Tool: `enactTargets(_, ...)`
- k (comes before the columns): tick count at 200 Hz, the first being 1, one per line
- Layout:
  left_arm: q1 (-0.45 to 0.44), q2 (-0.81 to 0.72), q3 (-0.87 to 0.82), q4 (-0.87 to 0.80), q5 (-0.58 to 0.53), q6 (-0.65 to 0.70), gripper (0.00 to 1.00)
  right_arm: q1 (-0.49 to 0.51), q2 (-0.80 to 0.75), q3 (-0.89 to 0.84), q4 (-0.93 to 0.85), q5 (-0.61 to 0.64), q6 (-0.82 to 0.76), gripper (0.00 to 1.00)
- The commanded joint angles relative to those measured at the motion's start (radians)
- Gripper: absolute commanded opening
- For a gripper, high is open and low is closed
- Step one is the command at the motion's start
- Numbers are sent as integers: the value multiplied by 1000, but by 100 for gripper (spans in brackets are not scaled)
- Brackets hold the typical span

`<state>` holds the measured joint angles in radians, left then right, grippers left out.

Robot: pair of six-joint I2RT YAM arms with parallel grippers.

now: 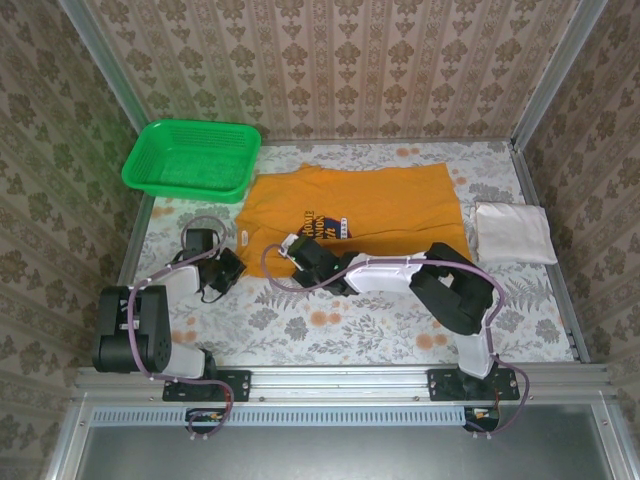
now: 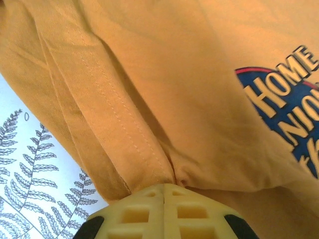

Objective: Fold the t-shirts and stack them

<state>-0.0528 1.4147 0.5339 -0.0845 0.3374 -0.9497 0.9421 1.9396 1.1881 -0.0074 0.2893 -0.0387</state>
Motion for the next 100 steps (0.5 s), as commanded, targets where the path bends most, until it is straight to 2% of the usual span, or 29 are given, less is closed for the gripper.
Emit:
enactTargets(1, 16, -3, -38, -81, -23, 8, 5, -4, -32, -21, -30, 48, -23, 0)
enactTargets(60, 31, -36, -43, -103, -15, 21, 5, -6, -1, -22, -50, 63, -46, 0)
enactTargets(66, 31, -42, -43, -105, -14, 20, 5, -6, -5, -20, -53, 50, -49, 6)
enactTargets(81, 31, -68, -38, -120, -6, 18, 6, -6, -30, -26, -53, -4, -50, 29)
enactTargets(100, 28, -131, -19, -173, -21, 25, 9, -21, -87, -50, -27, -64, -24, 48)
